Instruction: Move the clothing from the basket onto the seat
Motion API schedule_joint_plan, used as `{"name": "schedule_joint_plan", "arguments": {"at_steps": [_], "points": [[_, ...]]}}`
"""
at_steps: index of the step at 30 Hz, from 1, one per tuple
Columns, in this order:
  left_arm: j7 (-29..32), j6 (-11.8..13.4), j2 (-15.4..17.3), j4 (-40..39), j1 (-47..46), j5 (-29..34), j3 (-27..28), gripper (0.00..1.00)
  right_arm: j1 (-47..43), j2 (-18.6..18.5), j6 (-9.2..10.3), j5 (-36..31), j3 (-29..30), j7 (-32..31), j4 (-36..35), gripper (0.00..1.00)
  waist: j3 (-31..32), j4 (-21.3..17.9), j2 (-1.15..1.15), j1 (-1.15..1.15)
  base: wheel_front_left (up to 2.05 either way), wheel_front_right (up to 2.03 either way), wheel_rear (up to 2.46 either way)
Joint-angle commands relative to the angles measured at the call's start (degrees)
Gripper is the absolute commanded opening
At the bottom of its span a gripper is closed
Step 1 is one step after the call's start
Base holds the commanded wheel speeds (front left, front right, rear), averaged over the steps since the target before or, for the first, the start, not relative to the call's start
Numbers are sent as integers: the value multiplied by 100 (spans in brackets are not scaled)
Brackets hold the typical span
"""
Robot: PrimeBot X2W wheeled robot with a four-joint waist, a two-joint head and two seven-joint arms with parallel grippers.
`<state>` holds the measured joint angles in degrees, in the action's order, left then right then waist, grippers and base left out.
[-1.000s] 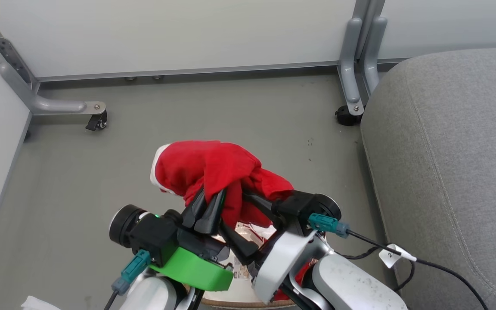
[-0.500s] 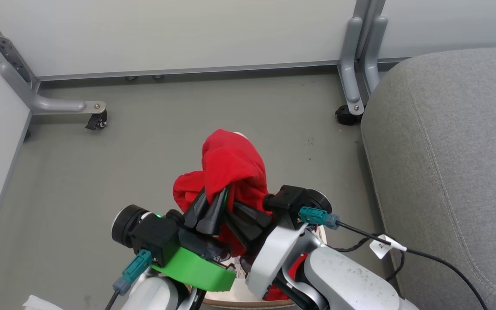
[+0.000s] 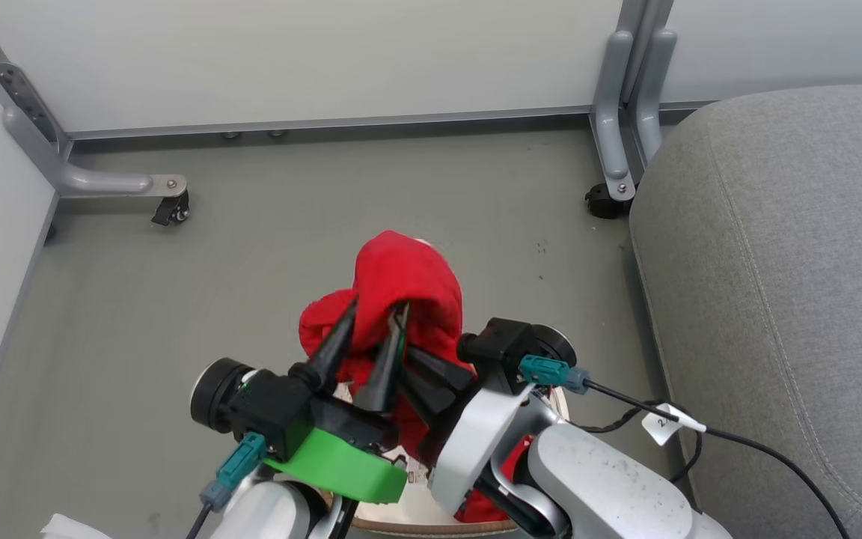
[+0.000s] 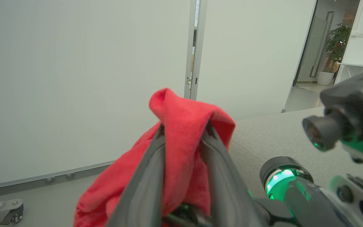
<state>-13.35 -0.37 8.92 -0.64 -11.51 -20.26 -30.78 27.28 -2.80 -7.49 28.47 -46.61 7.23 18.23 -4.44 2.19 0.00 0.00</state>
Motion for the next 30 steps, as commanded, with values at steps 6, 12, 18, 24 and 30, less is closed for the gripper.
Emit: {"name": "schedule_joint_plan", "arguments": {"at_steps": [6,12,18,24,30], "points": [[222,139,259,-188,126,183,-42,100,146,-14,0,-140,185,89,114,0,-16,14,0,0,0,0,0],[511,57,655,-487,419,366,-235,100,138,-58,0,-319,458,114,242,0,-33,110,0,0,0,0,0],[754,65,939,-604,725,389,-347,100,27,-132,0,-444,697,80,265,0,-48,187,0,0,0,0,0],[843,46,1073,-592,868,368,-399,100,-78,-207,0,-544,859,40,226,0,-45,199,0,0,0,0,0],[855,51,1100,-555,846,341,-435,100,-198,-269,0,-636,986,-18,156,0,-109,-11,0,0,0,0,0]]}}
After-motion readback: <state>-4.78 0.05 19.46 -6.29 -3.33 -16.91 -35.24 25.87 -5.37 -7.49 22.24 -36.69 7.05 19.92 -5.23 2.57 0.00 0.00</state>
